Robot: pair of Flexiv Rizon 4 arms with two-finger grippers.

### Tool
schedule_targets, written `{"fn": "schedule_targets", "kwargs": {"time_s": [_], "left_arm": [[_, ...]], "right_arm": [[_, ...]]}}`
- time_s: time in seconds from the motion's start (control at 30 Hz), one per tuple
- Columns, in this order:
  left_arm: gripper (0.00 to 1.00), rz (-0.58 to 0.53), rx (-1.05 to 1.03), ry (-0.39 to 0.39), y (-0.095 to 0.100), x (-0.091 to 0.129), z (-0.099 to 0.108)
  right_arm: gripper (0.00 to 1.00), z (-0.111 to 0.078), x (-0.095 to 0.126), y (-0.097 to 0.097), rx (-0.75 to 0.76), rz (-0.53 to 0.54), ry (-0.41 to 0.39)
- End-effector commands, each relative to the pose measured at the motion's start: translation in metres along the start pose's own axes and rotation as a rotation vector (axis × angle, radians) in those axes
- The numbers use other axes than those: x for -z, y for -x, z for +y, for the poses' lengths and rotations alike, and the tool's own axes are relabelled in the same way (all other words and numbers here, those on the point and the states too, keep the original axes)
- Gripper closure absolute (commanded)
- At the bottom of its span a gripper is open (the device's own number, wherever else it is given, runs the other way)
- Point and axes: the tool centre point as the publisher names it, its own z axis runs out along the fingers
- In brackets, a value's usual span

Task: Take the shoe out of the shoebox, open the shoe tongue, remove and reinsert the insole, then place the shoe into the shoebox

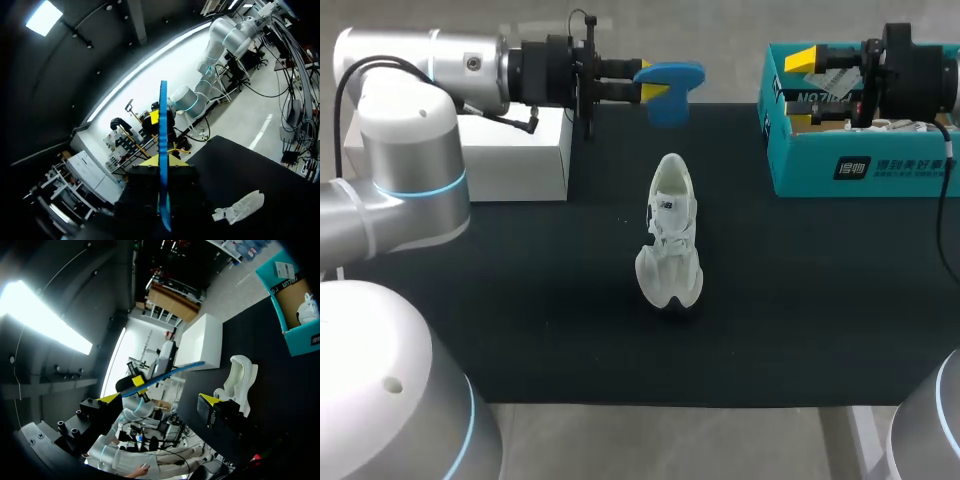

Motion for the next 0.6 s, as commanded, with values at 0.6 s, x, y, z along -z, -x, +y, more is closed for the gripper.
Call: {"fn": "schedule_targets", "kwargs": {"time_s": [0.6], "left_arm": [[1.00, 0.119, 1.640, -0.106, 0.0105, -0.0070, 0.0087]], "right_arm": [[0.00, 0.0004, -0.0022, 0.0007, 0.000, 0.000, 0.001]]}}
